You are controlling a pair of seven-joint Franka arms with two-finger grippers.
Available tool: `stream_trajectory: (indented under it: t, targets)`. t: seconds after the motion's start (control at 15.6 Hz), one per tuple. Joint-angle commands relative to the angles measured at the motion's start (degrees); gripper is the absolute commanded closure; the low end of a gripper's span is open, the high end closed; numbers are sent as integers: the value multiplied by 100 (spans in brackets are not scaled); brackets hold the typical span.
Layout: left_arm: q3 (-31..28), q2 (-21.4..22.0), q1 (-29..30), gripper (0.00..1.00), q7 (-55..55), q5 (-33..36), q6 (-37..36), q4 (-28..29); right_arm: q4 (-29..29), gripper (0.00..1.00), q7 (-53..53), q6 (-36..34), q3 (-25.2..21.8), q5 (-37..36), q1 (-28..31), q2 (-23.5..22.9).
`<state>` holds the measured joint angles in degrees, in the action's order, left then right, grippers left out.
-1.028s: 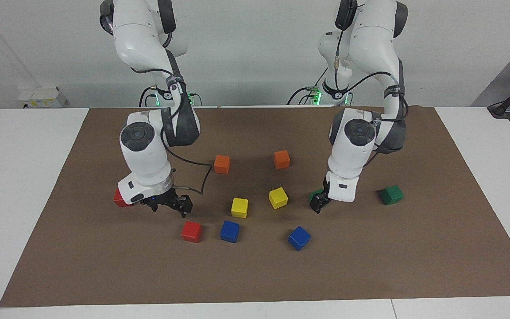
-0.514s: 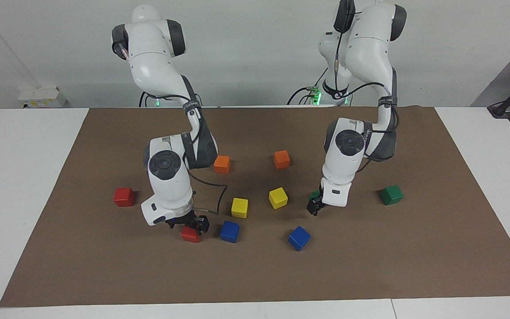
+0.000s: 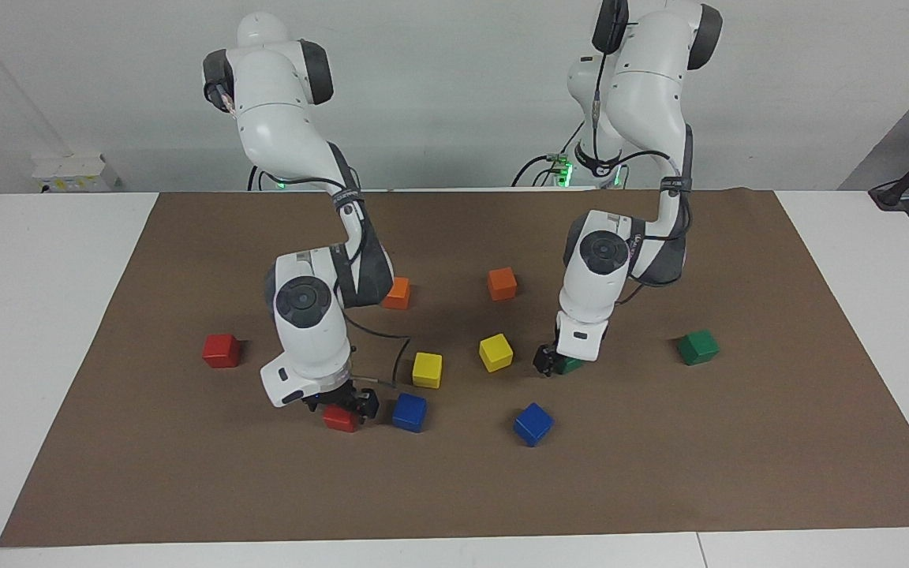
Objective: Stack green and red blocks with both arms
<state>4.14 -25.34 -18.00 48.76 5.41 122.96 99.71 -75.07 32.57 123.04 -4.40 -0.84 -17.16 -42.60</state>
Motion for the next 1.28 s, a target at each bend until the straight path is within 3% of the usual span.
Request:
stream_trajectory:
  t: [0.0,0.19,0.39,0.58,0.83,1.09,1.22]
  targets:
    - [17,536,260,100,-618,48,-1026,-251,-25,100,354,115,18,-4,-42,-37]
    - [17,1092,945,100,-1953,-145,-1528,-66,-51,100,390,106,18,-47,-33,-29]
    - [17,1137,1727,100,-3630,-190,-1451,-31,-25,100,-29,-51,10,-126,54,50]
    - [8,1128,2195,100,-4874,-383,-1074,135,-191,100,-1249,-762,1,-171,387,654]
    - [-1,1102,2380,100,-4999,-383,-195,645,-1780,100,-2482,-633,10,-92,906,2008]
    - [-1,1040,2336,100,-4920,-383,52,743,-3132,100,-3379,77,10,-48,1442,2852]
    - [-1,988,2345,100,-4911,-383,149,795,-3661,100,-3704,543,10,48,1680,3064]
